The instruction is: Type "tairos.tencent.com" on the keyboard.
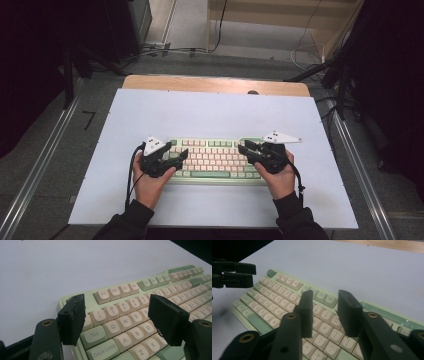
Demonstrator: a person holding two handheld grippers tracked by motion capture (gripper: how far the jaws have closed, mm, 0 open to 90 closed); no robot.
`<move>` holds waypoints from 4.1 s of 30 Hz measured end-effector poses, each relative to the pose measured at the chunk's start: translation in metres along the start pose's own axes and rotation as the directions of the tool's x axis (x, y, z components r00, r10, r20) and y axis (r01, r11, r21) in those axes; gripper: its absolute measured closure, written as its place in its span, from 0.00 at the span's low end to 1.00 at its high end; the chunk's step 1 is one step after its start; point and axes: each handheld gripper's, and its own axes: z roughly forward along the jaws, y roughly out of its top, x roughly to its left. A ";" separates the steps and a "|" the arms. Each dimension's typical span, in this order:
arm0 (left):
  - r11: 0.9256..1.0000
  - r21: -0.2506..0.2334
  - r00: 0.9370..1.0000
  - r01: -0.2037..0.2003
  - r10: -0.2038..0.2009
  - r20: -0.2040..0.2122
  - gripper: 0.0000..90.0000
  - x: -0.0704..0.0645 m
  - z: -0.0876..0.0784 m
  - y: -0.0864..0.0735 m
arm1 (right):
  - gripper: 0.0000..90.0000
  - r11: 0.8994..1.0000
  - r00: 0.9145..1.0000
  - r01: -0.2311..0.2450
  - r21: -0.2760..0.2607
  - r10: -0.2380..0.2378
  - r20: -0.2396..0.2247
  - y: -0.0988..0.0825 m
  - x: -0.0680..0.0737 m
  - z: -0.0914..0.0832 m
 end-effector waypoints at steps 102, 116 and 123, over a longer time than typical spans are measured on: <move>1.000 0.004 0.998 -0.010 0.010 0.063 0.59 -0.011 0.003 0.004 | 0.43 0.999 1.000 -0.013 0.048 0.013 0.013 -0.029 0.006 0.007; 0.997 0.050 0.984 -0.065 0.055 0.172 1.00 -0.031 0.025 0.011 | 0.47 0.999 1.000 -0.015 0.048 0.015 0.014 -0.029 0.004 0.006; 0.994 0.069 0.981 -0.082 0.068 0.180 1.00 -0.040 0.035 0.013 | 0.48 0.999 1.000 -0.013 0.051 0.013 0.012 -0.029 0.005 0.006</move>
